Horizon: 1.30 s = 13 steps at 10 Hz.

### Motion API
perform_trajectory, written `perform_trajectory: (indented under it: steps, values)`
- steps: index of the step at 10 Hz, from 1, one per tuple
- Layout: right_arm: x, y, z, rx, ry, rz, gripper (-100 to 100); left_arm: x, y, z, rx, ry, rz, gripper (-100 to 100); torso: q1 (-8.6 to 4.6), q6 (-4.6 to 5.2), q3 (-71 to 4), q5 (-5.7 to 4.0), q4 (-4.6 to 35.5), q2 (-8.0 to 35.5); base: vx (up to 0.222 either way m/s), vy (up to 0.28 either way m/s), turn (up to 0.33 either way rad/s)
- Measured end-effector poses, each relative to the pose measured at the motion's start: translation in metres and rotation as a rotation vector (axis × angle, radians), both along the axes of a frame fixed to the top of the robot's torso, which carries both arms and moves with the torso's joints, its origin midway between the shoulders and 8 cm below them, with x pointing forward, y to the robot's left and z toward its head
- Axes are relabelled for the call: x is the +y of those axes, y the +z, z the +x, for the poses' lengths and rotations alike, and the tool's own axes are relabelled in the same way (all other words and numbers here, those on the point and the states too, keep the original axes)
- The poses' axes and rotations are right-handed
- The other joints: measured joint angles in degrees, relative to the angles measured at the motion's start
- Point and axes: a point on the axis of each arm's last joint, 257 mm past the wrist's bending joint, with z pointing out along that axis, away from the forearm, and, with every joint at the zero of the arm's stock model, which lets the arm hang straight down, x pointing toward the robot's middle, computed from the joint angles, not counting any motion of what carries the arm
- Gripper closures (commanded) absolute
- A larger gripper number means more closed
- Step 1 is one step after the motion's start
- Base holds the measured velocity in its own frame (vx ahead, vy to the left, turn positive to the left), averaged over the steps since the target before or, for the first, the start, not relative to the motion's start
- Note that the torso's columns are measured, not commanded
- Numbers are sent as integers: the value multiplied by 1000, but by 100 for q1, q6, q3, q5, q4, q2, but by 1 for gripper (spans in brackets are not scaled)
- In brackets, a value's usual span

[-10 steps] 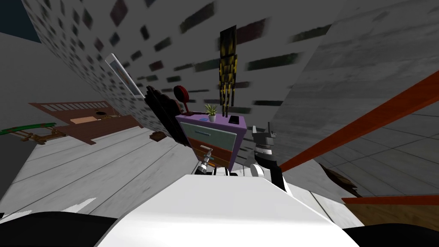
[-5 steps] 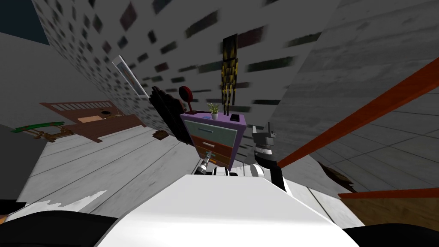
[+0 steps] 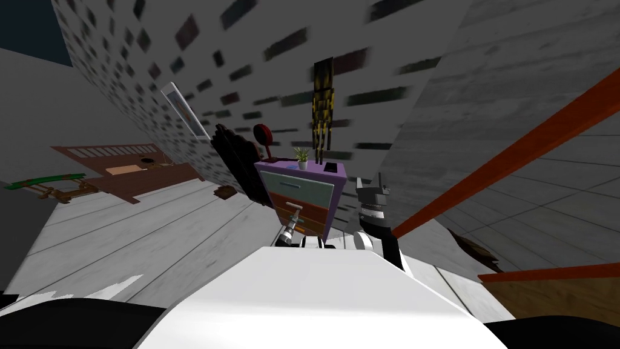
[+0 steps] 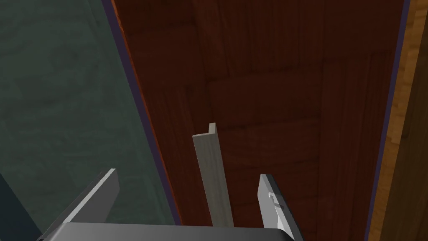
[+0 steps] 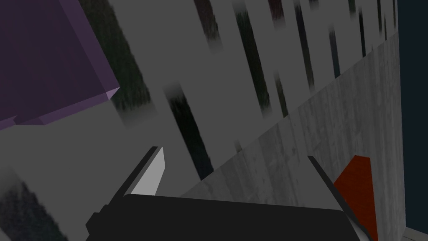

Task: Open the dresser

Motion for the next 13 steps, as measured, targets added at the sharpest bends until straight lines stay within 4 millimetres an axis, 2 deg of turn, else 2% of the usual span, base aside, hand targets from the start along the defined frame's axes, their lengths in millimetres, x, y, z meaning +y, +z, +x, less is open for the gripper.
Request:
perform_trajectory:
  steps: [2, 3, 5, 10, 11, 13]
  values:
    - [0, 0, 0, 0, 0, 0, 0, 0, -1, 4, 6, 2, 1, -100, 11, 0, 44, 4, 19, 73, 51, -7, -1]
    - [0, 0, 0, 0, 0, 0, 0, 0, -1, 4, 5, 2, 1, 100, 10, 1, 55, 4, 25, 87, 75, -35, -22]
    - [0, 0, 0, 0, 0, 0, 0, 0, 3, 8, 4, 4, 2, 100, 4, 0, 32, 1, 14, 54, -39, 3, 8]
    - [0, 0, 0, 0, 0, 0, 0, 0, 1, -5, 16, -6, 3, 100, 4, 1, 27, 2, 12, 42, -157, 65, 19]
    - [0, 0, 0, 0, 0, 0, 0, 0, 0, -6, 16, -6, 3, -100, -14, 1, 8, -3, 4, 8, 66, -31, -35]
    - [0, 0, 0, 0, 0, 0, 0, 0, 1, -1, 15, -3, 2, -100, -25, 0, -13, -7, -6, -19, 121, -71, -14]
